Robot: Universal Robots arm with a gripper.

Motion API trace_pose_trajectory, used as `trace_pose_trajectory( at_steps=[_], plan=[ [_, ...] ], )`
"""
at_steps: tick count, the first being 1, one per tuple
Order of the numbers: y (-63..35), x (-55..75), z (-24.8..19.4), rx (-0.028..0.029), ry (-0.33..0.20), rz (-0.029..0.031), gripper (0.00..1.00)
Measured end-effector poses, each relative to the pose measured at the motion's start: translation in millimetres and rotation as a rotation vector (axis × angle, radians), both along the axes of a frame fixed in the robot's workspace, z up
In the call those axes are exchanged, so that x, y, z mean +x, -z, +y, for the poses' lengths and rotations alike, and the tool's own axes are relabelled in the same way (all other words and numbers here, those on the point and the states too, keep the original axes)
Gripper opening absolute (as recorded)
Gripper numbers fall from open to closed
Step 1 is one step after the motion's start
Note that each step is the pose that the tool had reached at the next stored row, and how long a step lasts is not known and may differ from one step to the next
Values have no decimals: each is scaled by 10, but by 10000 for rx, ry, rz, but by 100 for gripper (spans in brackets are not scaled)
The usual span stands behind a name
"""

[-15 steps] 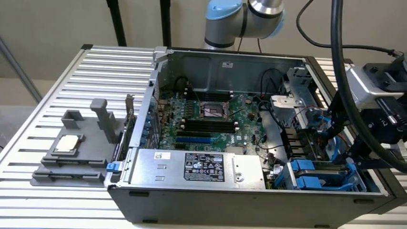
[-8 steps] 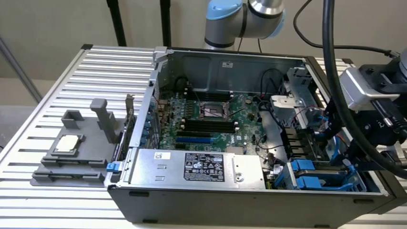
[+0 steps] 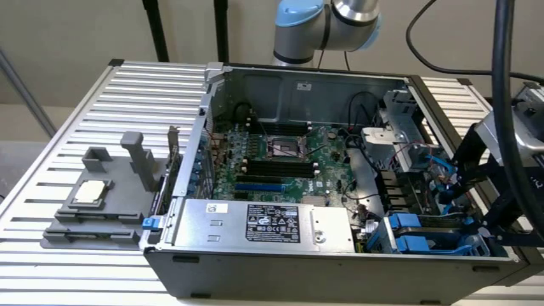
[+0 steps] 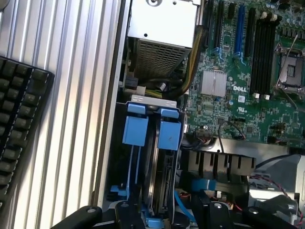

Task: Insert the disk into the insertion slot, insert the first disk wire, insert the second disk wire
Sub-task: 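Insert the first disk wire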

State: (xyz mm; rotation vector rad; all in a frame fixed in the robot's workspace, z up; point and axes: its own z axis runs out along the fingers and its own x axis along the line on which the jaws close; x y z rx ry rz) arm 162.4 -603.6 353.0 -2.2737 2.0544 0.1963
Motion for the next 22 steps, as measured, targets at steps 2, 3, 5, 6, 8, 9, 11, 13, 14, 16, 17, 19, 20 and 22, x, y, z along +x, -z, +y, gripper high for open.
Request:
trace_pose_trajectory(
  at_steps=[2, 3, 5, 6, 8, 9, 11, 13, 14, 16, 17, 19, 20, 22],
  plan=[
    [9, 49, -5, 41, 0, 22, 53],
    [16, 70, -6, 56, -1, 31, 53],
    [33, 101, -9, 74, -9, 47, 53],
    [42, 113, -9, 80, -20, 55, 53],
    [60, 135, -12, 86, -48, 69, 53],
    [69, 146, -12, 87, -66, 75, 53],
    [90, 166, -13, 96, -103, 85, 53],
    [103, 171, -14, 106, -141, 89, 53],
    [105, 171, -14, 116, -160, 90, 53],
    [108, 172, -13, 130, -186, 91, 51],
    [109, 172, -13, 133, -197, 92, 51],
    [110, 172, -13, 135, -217, 96, 45],
    [110, 172, -13, 135, -228, 97, 38],
    [109, 172, -13, 134, -254, 100, 38]
  ],
)
